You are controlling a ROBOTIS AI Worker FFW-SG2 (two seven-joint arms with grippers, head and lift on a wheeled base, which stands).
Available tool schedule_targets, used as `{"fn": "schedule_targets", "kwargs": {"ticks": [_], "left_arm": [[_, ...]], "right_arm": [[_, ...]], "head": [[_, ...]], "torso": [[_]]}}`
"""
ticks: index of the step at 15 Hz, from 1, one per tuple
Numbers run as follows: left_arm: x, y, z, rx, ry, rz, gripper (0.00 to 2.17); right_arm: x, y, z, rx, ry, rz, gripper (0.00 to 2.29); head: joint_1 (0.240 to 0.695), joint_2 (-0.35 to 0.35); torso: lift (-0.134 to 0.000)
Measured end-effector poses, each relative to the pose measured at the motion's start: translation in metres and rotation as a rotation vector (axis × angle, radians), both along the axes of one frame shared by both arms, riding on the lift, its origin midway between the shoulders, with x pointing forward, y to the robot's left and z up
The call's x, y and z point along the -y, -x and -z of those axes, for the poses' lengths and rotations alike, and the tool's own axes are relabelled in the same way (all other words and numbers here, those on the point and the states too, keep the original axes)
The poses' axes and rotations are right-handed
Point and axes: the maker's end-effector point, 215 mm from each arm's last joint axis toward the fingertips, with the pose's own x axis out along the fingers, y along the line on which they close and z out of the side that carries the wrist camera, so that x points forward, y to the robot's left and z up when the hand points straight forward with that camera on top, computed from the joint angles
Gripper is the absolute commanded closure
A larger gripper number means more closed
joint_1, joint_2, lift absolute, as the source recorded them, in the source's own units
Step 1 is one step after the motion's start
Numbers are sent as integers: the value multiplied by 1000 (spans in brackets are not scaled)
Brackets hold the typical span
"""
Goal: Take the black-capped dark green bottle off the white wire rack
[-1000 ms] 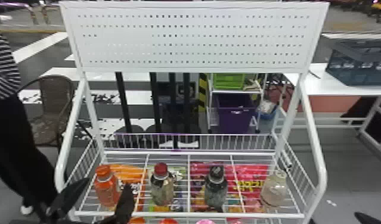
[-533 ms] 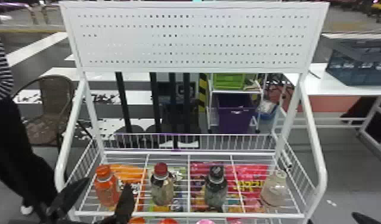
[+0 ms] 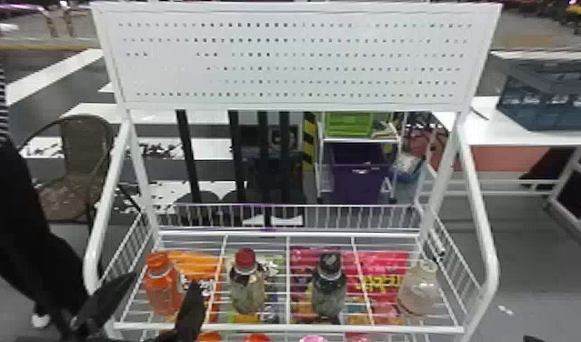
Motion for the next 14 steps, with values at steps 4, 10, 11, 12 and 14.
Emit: {"fn": "schedule_targets", "kwargs": {"ticks": [4,10,11,12,14], "left_arm": [[0,-1,1,-2,-1,0,144],[2,-2,6,-19,-10,2,144],[2,-2,7,-23,-14,3,144],[3,-2,8,-28,-17,4,144],[3,-1,10,-32,-20,4,144]], "right_arm": [[-17,0,25,53,-37,-13,117],[-72,-30,69,142,-70,-58,120],[-82,-41,79,133,-70,-59,124],[-91,-54,90,120,-72,-61,127],[-106,-77,107,99,-72,-63,127]], "head": [[499,0],[499,0],[499,0],[499,0],[499,0]], "torso": [[0],[0],[0],[0],[0]]}}
